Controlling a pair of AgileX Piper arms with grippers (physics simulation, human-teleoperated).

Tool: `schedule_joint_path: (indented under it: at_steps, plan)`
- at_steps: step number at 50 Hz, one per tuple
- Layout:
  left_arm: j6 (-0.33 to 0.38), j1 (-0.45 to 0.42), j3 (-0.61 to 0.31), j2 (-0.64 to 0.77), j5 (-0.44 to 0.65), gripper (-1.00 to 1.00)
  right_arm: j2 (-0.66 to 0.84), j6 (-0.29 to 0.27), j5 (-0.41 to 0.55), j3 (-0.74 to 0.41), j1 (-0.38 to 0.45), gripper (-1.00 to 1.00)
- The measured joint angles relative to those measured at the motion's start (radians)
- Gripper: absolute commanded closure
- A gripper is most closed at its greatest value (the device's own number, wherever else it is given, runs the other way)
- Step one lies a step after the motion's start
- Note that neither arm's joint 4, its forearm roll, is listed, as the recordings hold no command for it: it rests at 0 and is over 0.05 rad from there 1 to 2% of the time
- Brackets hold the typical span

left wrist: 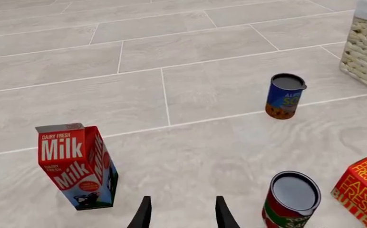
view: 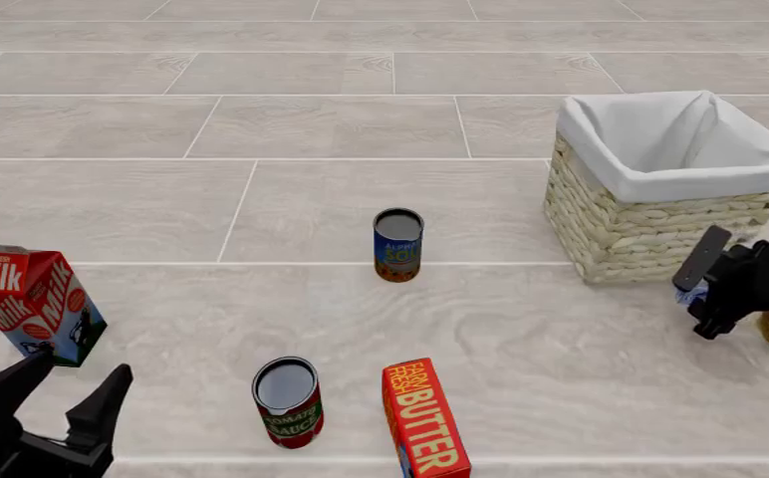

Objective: Pick the cream cheese and place it in the basket.

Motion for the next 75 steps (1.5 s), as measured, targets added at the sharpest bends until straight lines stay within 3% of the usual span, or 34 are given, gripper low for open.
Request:
schedule_joint_path:
  at_steps: [4,5,27,38,47,59,68,75]
  plan:
    - [0.002,0.001,0.0,0.012,-0.009,-1.0,0.0,-0.002,0.005,0.001,0.002,-1.0]
    - [0.002,0.002,0.0,0.014,-0.011,-1.0,0.001,-0.004,0.004,0.002,0.002,1.0]
    - [0.003,0.003,0.0,0.022,-0.017,-1.0,-0.018,0.0,-0.144,0.083,-0.015,1.0]
    - [0.002,-0.003,0.0,0.016,-0.014,-1.0,-0.09,-0.007,-0.222,0.188,0.013,1.0]
    - [0.0,-0.009,0.0,0.054,-0.058,-1.0,-0.196,0.002,-0.231,0.297,0.062,1.0]
    - [-0.003,-0.015,0.0,0.128,-0.136,-1.0,-0.425,-0.005,-0.162,0.441,0.129,1.0]
    - [-0.005,-0.021,0.0,0.204,-0.216,-1.0,-0.655,-0.006,-0.031,0.507,0.186,1.0]
    - [-0.007,-0.025,0.0,0.286,-0.301,-1.0,-0.825,0.017,0.107,0.497,0.231,1.0]
